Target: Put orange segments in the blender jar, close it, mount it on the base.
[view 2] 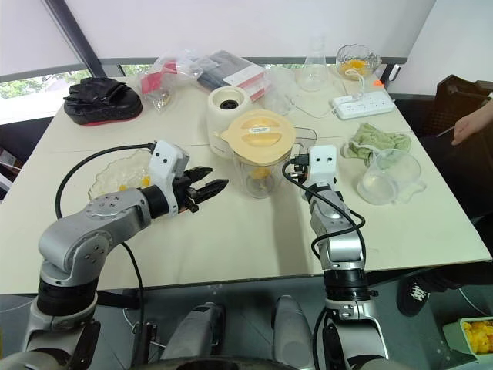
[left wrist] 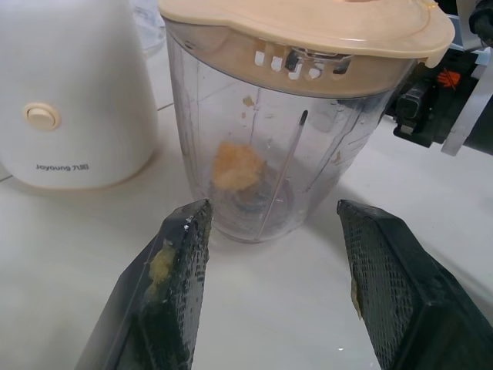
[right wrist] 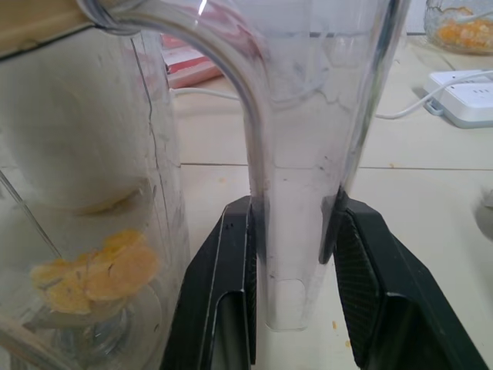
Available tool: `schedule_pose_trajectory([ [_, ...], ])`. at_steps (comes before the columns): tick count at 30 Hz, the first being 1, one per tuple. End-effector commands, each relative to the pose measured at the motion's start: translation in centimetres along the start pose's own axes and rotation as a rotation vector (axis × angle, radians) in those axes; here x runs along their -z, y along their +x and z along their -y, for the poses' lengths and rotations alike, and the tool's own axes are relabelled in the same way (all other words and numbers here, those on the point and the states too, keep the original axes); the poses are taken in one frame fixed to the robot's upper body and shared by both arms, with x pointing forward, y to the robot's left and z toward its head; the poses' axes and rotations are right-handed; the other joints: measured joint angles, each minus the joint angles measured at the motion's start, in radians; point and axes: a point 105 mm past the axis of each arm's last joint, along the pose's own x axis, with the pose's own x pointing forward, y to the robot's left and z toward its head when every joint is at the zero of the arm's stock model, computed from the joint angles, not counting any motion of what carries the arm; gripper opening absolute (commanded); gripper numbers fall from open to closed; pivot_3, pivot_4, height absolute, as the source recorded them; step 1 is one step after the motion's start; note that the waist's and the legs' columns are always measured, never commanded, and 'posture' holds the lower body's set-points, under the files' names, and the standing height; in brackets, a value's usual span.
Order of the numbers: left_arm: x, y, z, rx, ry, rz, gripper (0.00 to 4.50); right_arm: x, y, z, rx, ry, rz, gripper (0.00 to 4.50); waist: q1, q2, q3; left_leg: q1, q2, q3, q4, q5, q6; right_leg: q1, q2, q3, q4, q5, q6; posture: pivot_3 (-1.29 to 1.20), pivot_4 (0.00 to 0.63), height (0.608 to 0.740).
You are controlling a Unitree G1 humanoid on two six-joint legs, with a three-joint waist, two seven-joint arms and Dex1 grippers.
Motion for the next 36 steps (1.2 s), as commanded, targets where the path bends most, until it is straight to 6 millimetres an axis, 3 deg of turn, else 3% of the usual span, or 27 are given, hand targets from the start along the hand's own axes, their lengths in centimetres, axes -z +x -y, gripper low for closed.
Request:
schedule_pose_trajectory([
  [1,-1.0,-0.1,0.2,0.005,0.022,0.035,2.73,-1.8,0.0,0.2,0.01,0.002,0.063,0.83,0.0,0.0,0.0,0.0,0.0,0.0,0.0,0.0,0.0,0.0,0.0,0.0,0.0,0.0,0.0,0.0,0.15,0.74],
  [16,-0.9,0.0,0.2,0.006,0.02,0.037,2.73,-3.4,-0.2,0.5,0.036,-0.027,0.096,0.83,0.001,0.0,0.0,0.0,0.0,0.0,0.0,0.0,0.0,0.0,0.0,0.0,0.0,0.0,0.0,0.0,0.15,0.74],
  [25,-0.8,0.0,0.2,0.005,0.015,0.039,2.73,-10.0,-0.3,2.2,0.111,0.014,0.187,0.83,-0.001,0.0,0.0,-0.001,0.0,0.0,0.0,0.0,0.0,0.0,0.0,0.0,0.0,0.0,0.0,0.0,0.15,0.74],
  [28,-0.7,0.1,0.3,0.004,0.008,0.043,2.73,-15.0,-0.1,2.3,0.155,0.003,0.269,0.83,-0.006,0.002,0.001,-0.001,0.0,0.0,-0.001,0.0,0.0,-0.001,0.0,0.0,0.0,0.0,0.0,0.0,0.15,0.74],
  [33,-0.5,0.3,0.4,0.003,0.003,0.046,2.73,-19.7,1.4,1.5,0.166,-0.014,0.309,0.83,-0.004,0.003,0.002,-0.001,0.0,0.0,-0.002,0.0,0.0,-0.003,0.0,0.0,0.001,0.0,0.0,0.0,0.15,0.74],
  [36,-0.5,0.3,0.4,0.0,0.003,0.05,2.73,-23.5,3.2,-0.2,0.135,-0.011,0.35,0.83,-0.004,0.003,0.002,-0.001,0.0,0.001,-0.001,0.0,0.0,-0.003,0.0,0.0,0.0,0.0,0.0,0.0,0.15,0.74],
])
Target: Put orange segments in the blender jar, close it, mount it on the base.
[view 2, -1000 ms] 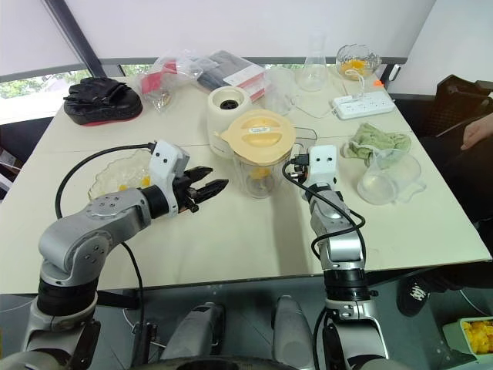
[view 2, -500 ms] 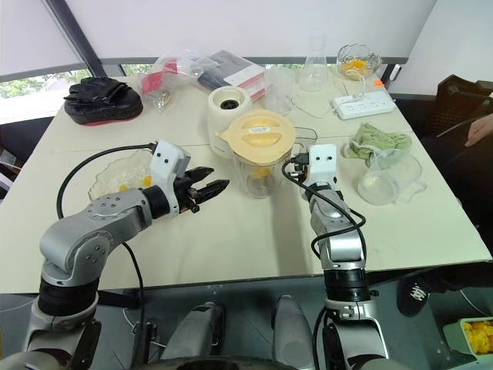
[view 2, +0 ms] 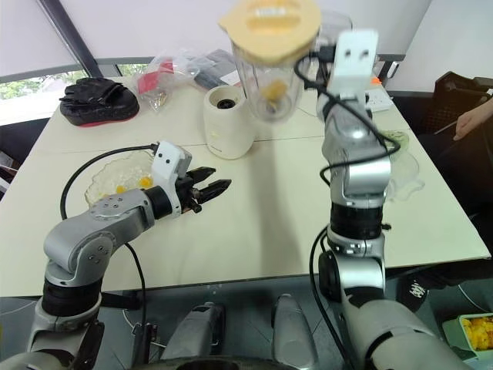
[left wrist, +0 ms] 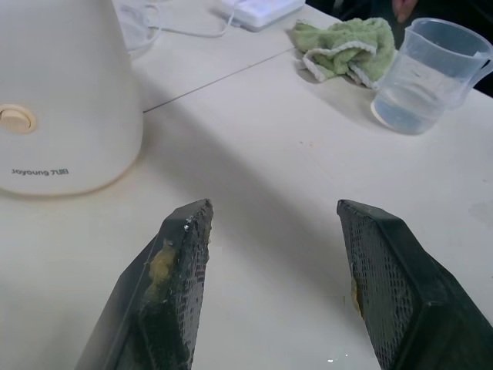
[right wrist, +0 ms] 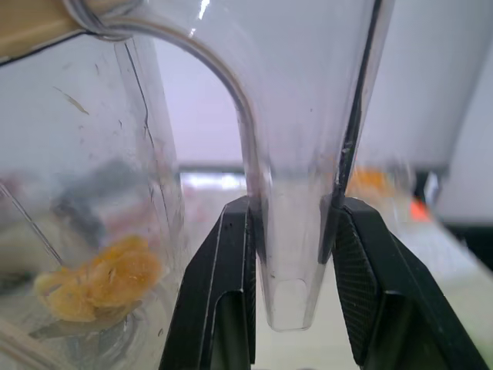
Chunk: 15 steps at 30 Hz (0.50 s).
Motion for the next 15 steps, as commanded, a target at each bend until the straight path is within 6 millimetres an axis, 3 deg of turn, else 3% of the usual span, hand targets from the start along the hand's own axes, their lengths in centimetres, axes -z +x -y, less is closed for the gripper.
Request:
schedule_pose_trajectory([
  [1,-0.7,-0.1,0.1,-0.009,0.023,0.042,2.73,-4.6,2.0,-1.8,-0.02,0.007,0.1,0.83,0.001,0.0,0.0,0.0,0.0,0.0,0.0,0.0,0.0,0.0,0.0,0.0,0.0,0.0,0.0,0.0,0.15,0.74],
  [5,-0.7,-0.4,-0.4,-0.043,0.025,0.051,2.73,-4.4,4.2,-5.4,-0.078,0.013,0.051,0.83,-0.002,0.0,0.0,0.0,0.0,0.0,-0.001,0.0,0.0,-0.001,0.0,0.0,0.0,0.0,0.0,0.0,0.15,0.74],
  [11,-0.5,-1.1,-0.7,-0.087,0.024,0.056,2.73,-3.8,5.6,-8.8,-0.113,0.001,0.035,0.83,0.001,-0.001,0.001,-0.002,0.0,0.0,-0.002,0.0,0.0,-0.002,0.0,0.0,0.0,0.0,0.0,0.0,0.15,0.74],
  [15,-0.4,-1.6,-0.8,-0.108,0.021,0.055,2.73,-3.3,6.0,-9.9,-0.133,-0.007,0.032,0.83,0.001,-0.001,0.001,-0.003,0.0,0.0,-0.002,0.0,0.0,-0.004,0.0,0.0,-0.001,0.0,0.0,0.0,0.15,0.74],
])
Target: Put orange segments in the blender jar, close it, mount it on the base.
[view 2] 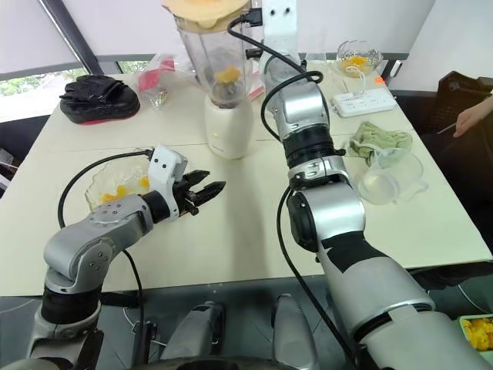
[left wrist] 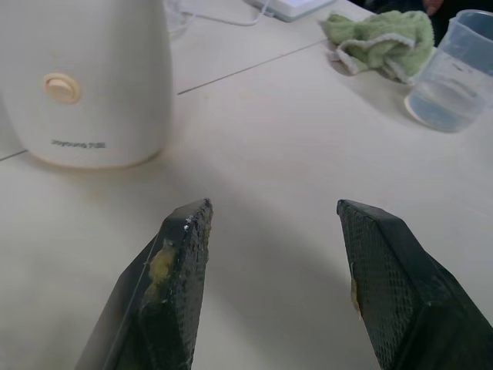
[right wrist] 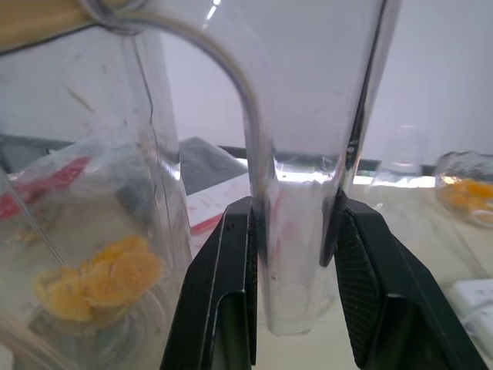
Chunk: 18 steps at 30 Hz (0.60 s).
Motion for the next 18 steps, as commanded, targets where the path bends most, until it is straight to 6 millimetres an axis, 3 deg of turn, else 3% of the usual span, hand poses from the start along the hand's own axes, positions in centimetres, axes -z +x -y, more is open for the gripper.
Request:
schedule_pose_trajectory([
  [1,-1.3,-0.8,0.0,-0.025,0.031,0.054,2.73,-4.2,-0.2,-0.6,-0.012,0.009,0.146,0.83,0.0,0.0,0.0,0.0,0.0,0.0,0.0,0.0,0.0,0.0,0.0,0.0,0.0,0.0,0.0,0.0,0.15,0.74],
  [18,-1.8,-3.1,-1.0,-0.124,0.037,0.116,2.73,-0.8,0.9,-0.2,-0.004,-0.05,0.073,0.83,-0.004,0.0,0.0,0.001,0.0,0.0,0.0,0.0,0.0,0.0,0.0,0.0,0.001,0.0,0.0,0.0,0.15,0.74],
])
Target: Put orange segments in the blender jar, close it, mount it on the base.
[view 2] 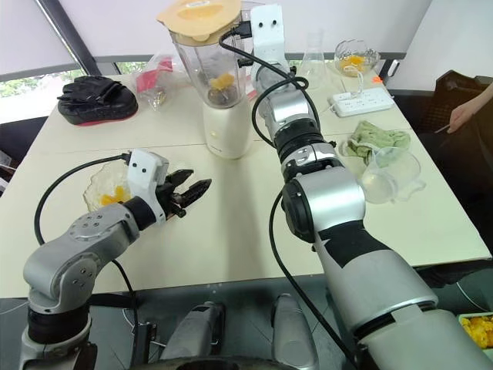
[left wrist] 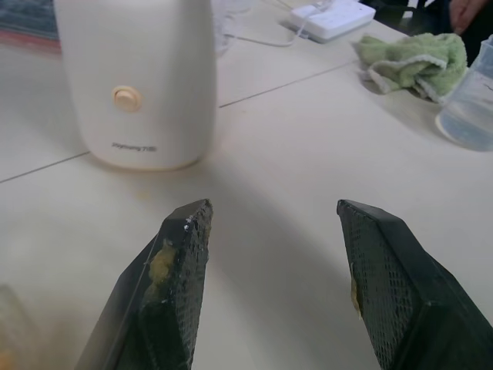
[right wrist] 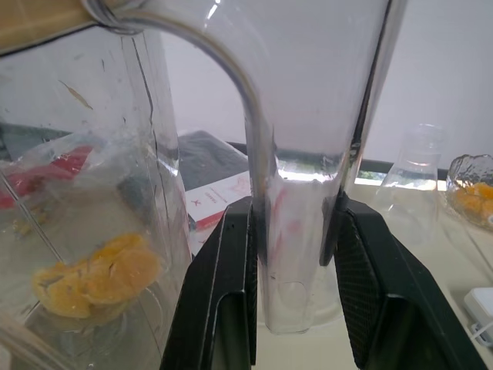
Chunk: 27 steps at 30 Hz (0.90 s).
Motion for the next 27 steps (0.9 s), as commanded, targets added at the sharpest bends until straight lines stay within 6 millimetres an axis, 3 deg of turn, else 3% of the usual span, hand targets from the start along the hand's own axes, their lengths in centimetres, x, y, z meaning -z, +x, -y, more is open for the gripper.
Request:
schedule_pose_trajectory([
  [1,-1.4,-0.7,0.1,-0.01,0.035,0.062,2.73,-2.8,0.0,0.3,0.003,-0.017,0.073,0.83,0.001,0.0,0.0,0.0,0.0,0.0,0.0,0.0,0.0,0.0,0.0,0.0,0.0,0.0,0.0,0.0,0.15,0.74],
  [9,-1.3,-0.7,-0.1,-0.016,0.04,0.055,2.73,-0.3,0.0,-0.6,-0.032,-0.008,-0.015,0.83,-0.001,0.0,0.0,0.001,0.0,0.0,0.001,0.0,0.0,0.001,0.0,0.0,0.0,0.0,0.0,0.0,0.15,0.74],
  [17,-1.3,-0.4,0.0,-0.014,0.04,0.06,2.73,2.5,-0.1,-0.1,-0.017,-0.001,-0.151,0.83,-0.006,0.0,0.0,0.002,0.0,0.0,0.001,0.0,0.0,0.002,0.0,0.0,0.0,0.0,0.0,0.0,0.15,0.74],
  [27,-1.1,-0.2,0.3,-0.016,0.03,0.064,2.73,3.4,-0.1,0.6,0.011,-0.009,-0.174,0.83,-0.006,0.0,0.0,0.002,0.0,0.0,0.002,0.0,0.0,0.003,0.0,0.0,0.0,0.0,0.0,0.0,0.15,0.74],
])
